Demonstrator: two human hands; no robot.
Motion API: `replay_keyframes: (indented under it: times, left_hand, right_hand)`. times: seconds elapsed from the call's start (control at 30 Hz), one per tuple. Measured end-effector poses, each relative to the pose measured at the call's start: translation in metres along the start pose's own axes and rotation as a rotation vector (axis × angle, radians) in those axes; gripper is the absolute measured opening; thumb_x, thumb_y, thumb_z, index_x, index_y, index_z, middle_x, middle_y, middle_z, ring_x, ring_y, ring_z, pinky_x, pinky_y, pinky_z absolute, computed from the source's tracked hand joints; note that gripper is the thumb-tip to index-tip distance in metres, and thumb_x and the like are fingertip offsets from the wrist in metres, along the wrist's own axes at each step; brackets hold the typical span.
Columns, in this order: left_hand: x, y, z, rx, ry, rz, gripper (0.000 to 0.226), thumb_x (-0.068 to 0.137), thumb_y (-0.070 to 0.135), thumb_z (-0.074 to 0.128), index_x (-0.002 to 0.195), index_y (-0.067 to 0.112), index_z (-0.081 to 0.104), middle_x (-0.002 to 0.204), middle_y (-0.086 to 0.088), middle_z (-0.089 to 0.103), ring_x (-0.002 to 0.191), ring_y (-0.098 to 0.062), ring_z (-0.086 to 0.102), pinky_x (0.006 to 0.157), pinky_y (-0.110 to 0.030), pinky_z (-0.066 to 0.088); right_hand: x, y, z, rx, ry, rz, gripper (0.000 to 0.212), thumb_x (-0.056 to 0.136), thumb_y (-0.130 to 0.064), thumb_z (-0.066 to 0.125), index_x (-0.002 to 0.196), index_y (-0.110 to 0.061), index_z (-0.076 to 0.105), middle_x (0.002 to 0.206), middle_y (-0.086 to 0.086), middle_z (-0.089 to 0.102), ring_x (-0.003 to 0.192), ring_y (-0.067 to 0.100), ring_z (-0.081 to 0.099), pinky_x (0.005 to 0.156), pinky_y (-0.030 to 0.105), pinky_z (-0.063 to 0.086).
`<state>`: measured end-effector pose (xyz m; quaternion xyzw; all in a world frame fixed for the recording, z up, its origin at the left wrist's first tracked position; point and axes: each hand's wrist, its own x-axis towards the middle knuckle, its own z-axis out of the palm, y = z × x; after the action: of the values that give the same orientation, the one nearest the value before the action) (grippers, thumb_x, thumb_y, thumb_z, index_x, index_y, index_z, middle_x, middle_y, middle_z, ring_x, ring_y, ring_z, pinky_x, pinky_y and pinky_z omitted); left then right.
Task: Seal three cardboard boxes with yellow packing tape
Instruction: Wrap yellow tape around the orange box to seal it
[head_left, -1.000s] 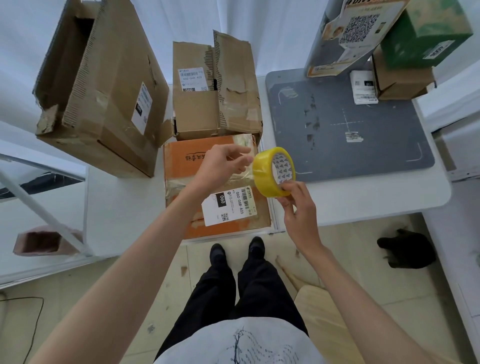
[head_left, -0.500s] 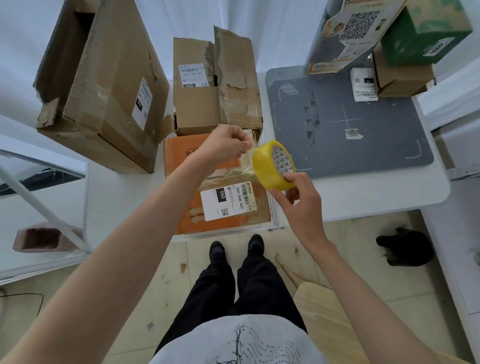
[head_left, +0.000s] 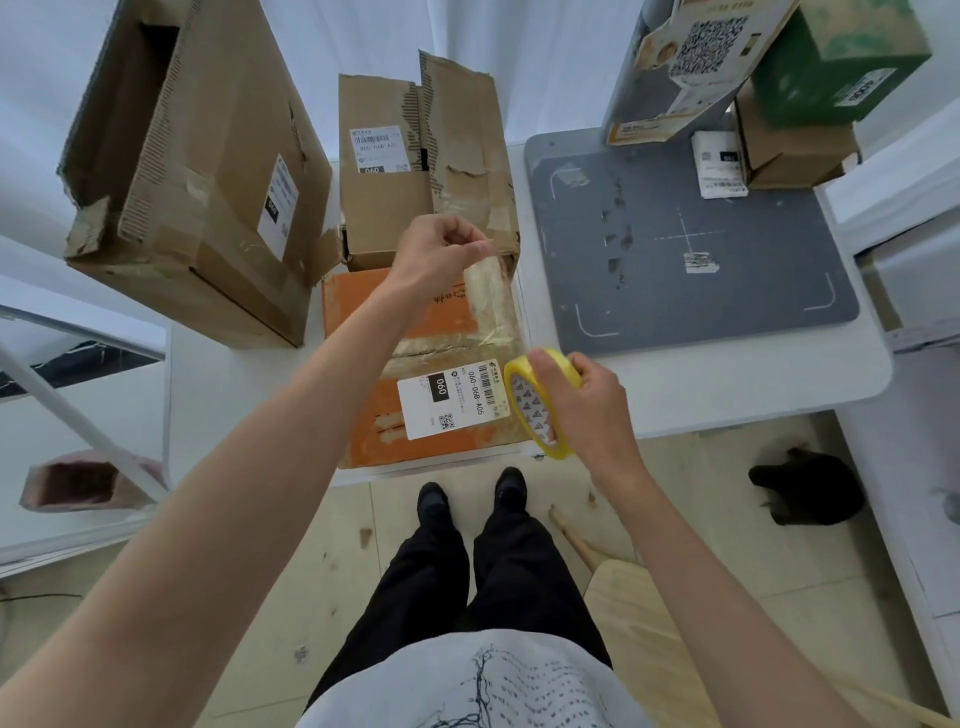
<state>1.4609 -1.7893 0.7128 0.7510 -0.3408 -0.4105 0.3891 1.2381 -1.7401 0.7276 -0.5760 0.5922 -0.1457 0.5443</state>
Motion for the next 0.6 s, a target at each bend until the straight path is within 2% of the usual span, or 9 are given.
replay_keyframes:
  times: [0.1, 0.17, 0.23, 0.3, 0.4, 0.5, 0.6]
  left_hand:
    - [0.009, -0.001, 0.004, 0.082, 0.009, 0.07, 0.003, 0.091, 0.017, 0.075, 0.091, 0.015, 0.073, 0.082, 0.004, 0.067, 0.073, -0.005, 0.057, 0.069, -0.012, 0.048]
    - [0.019, -0.004, 0.0, 0.123, 0.024, 0.098, 0.007, 0.09, 0.017, 0.077, 0.093, 0.011, 0.075, 0.084, 0.003, 0.071, 0.072, -0.003, 0.061, 0.066, -0.007, 0.049]
    - [0.031, -0.007, -0.007, 0.141, 0.009, 0.104, 0.009, 0.088, 0.015, 0.078, 0.094, 0.008, 0.075, 0.089, -0.002, 0.075, 0.078, -0.007, 0.068, 0.074, -0.014, 0.055]
    - [0.04, -0.011, -0.009, 0.194, -0.016, 0.109, 0.009, 0.087, 0.014, 0.078, 0.093, 0.008, 0.075, 0.092, -0.003, 0.075, 0.083, -0.01, 0.069, 0.075, -0.014, 0.055]
    - [0.049, -0.02, -0.001, 0.265, -0.011, 0.118, 0.006, 0.088, 0.012, 0.078, 0.091, 0.008, 0.075, 0.092, -0.003, 0.073, 0.081, -0.009, 0.065, 0.065, -0.004, 0.047]
    - [0.058, -0.033, 0.01, 0.252, 0.05, 0.119, 0.004, 0.087, 0.009, 0.078, 0.087, 0.011, 0.074, 0.091, -0.003, 0.074, 0.089, -0.017, 0.069, 0.076, -0.015, 0.054]
    - [0.067, -0.044, 0.018, 0.246, 0.096, 0.12, 0.009, 0.085, 0.006, 0.079, 0.083, 0.014, 0.074, 0.087, -0.001, 0.073, 0.084, -0.015, 0.069, 0.08, -0.028, 0.058]
  right_hand:
    - [0.0, 0.0, -0.001, 0.142, -0.13, 0.129, 0.055, 0.085, -0.063, 0.061, 0.104, -0.013, 0.068, 0.085, 0.005, 0.073, 0.074, 0.016, 0.068, 0.067, 0.029, 0.056]
    - [-0.001, -0.001, -0.005, 0.287, -0.273, 0.141, 0.05, 0.086, -0.048, 0.059, 0.112, -0.005, 0.064, 0.086, 0.011, 0.074, 0.075, 0.023, 0.069, 0.07, 0.032, 0.057]
    - [-0.003, -0.003, -0.009, 0.331, -0.356, 0.105, 0.03, 0.097, -0.023, 0.057, 0.114, 0.001, 0.062, 0.087, 0.013, 0.076, 0.08, 0.023, 0.073, 0.075, 0.027, 0.058]
    - [-0.001, -0.005, -0.011, 0.323, -0.354, 0.098, 0.024, 0.101, -0.016, 0.055, 0.113, 0.002, 0.065, 0.086, 0.013, 0.076, 0.083, 0.023, 0.073, 0.074, 0.024, 0.057]
    - [0.007, -0.014, -0.007, 0.255, -0.277, 0.103, 0.027, 0.103, -0.027, 0.055, 0.109, -0.004, 0.068, 0.082, 0.011, 0.077, 0.073, 0.017, 0.073, 0.069, 0.024, 0.055]
    - [0.016, -0.027, 0.002, 0.189, -0.225, 0.103, 0.029, 0.104, -0.034, 0.053, 0.103, -0.009, 0.066, 0.076, 0.008, 0.076, 0.064, 0.014, 0.07, 0.064, 0.024, 0.055]
    - [0.027, -0.038, 0.011, 0.162, -0.201, 0.133, 0.033, 0.104, -0.037, 0.051, 0.103, -0.007, 0.065, 0.073, 0.008, 0.076, 0.063, 0.015, 0.071, 0.064, 0.027, 0.057]
